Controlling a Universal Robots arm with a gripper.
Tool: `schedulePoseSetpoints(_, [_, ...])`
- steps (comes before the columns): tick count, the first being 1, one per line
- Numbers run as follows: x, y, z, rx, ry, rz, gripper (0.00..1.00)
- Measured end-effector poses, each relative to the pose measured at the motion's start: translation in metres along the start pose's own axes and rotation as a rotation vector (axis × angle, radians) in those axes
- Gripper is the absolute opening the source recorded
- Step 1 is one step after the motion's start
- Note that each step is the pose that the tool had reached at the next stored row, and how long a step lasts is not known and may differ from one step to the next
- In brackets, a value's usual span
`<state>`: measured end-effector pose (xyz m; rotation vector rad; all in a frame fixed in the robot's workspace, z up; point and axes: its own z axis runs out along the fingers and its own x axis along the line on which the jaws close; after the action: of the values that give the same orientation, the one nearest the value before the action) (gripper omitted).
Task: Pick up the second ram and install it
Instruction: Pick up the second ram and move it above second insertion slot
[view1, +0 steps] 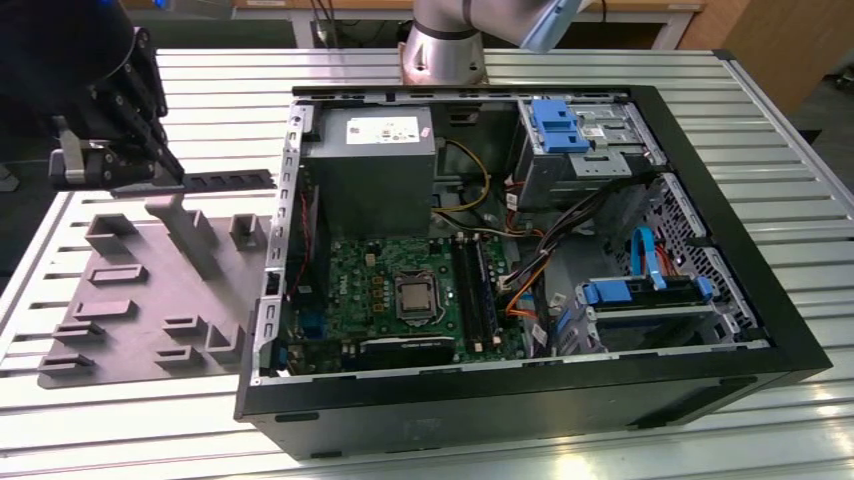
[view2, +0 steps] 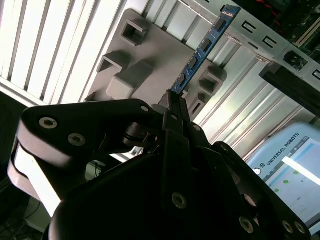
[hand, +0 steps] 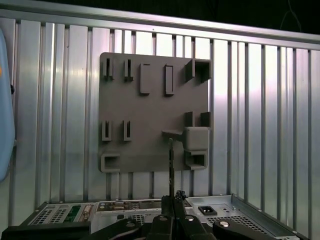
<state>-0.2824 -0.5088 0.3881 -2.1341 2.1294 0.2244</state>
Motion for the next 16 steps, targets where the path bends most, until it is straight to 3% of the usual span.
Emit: schedulePoseSetpoints(16, [0.0, -0.0204, -0.0004, 0.0, 0.0, 0.0, 0.12])
